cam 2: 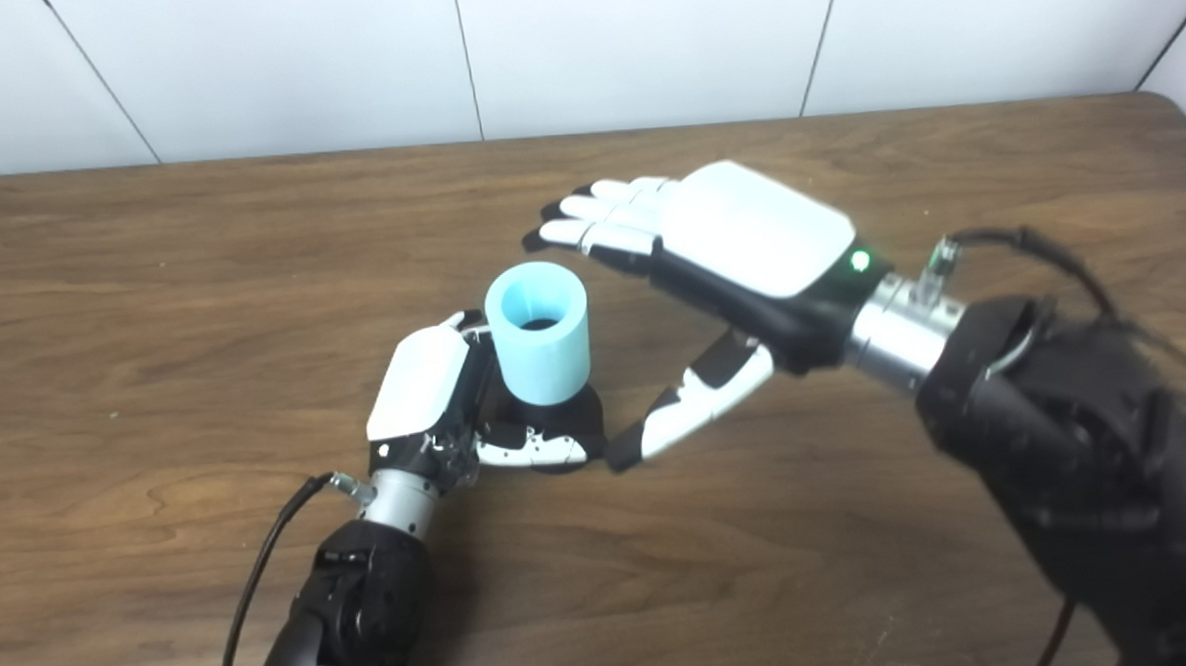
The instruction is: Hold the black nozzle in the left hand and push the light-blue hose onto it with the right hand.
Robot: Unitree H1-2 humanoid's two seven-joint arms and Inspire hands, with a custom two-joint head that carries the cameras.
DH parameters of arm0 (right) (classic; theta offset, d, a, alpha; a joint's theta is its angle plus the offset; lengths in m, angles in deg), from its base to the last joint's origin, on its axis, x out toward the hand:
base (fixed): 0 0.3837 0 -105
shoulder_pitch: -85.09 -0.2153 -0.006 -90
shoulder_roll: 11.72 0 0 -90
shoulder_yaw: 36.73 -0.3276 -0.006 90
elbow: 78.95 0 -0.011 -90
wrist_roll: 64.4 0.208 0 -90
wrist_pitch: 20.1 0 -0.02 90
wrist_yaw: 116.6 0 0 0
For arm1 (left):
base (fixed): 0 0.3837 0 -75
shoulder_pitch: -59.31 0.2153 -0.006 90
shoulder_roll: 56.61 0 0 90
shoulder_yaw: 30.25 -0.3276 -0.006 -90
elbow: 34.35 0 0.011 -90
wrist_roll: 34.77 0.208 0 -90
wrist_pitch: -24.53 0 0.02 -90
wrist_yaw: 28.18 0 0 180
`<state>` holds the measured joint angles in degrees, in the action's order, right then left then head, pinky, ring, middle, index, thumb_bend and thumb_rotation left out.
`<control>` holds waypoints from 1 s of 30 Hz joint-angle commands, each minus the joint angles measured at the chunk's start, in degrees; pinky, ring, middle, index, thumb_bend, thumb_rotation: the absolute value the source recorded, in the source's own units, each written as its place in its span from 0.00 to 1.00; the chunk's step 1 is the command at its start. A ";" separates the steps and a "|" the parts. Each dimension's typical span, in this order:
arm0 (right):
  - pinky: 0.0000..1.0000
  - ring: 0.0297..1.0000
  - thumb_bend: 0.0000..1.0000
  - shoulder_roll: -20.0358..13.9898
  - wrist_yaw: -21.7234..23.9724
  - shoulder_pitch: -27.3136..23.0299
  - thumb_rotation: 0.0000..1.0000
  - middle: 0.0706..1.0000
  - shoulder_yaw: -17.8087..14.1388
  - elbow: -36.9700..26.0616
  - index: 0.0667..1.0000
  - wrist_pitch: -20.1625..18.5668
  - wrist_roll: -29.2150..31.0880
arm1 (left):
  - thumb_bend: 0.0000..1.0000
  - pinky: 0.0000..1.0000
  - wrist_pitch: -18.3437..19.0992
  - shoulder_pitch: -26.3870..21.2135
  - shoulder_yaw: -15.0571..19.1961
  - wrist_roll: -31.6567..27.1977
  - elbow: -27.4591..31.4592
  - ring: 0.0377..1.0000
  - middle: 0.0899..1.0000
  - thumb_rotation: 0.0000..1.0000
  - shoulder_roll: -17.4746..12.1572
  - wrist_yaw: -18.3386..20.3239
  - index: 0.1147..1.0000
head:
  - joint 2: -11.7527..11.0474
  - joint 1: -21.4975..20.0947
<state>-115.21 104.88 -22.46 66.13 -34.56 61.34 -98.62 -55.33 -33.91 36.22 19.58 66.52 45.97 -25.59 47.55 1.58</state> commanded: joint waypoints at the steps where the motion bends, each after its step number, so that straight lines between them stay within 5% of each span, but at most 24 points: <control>1: 0.96 0.99 0.77 0.17 -1.92 -0.45 0.83 0.99 -0.53 -1.78 0.93 2.39 -0.46 | 0.52 0.89 -0.56 -0.95 -0.20 0.35 0.28 0.62 0.42 0.00 -0.16 -0.36 0.44 | 0.08 0.04; 3: 0.96 0.99 0.75 0.87 -1.90 0.48 0.95 1.00 -0.35 -1.95 0.93 3.47 -0.37 | 0.52 0.89 -0.42 -0.95 -0.34 0.45 0.38 0.62 0.41 0.00 -0.18 -0.11 0.44 | 0.08 0.04; 6: 0.94 0.98 0.75 2.17 -2.71 1.85 0.99 0.99 -0.15 -1.61 0.92 5.46 -1.08 | 0.52 0.89 -0.46 -0.97 -0.42 0.40 0.25 0.62 0.41 0.00 -0.27 -0.07 0.44 | 0.01 0.17; 16: 0.92 1.00 0.66 5.22 -1.81 3.73 1.00 1.00 1.05 -0.22 0.94 8.11 -3.69 | 0.53 0.88 0.04 -0.93 -0.58 0.44 0.50 0.64 0.44 0.00 -0.28 0.83 0.42 | 0.06 0.16; 30: 0.92 1.00 0.66 5.81 -0.79 3.85 1.00 1.00 2.41 1.08 0.95 7.69 -4.05 | 0.52 0.88 1.67 -0.82 -0.88 1.20 1.09 0.66 0.45 0.00 0.05 2.30 0.41 | 0.29 0.22</control>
<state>-109.34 104.27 -17.79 68.64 -33.40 68.23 -103.12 -54.07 -34.17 35.77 19.87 66.91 45.95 -23.77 47.81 1.76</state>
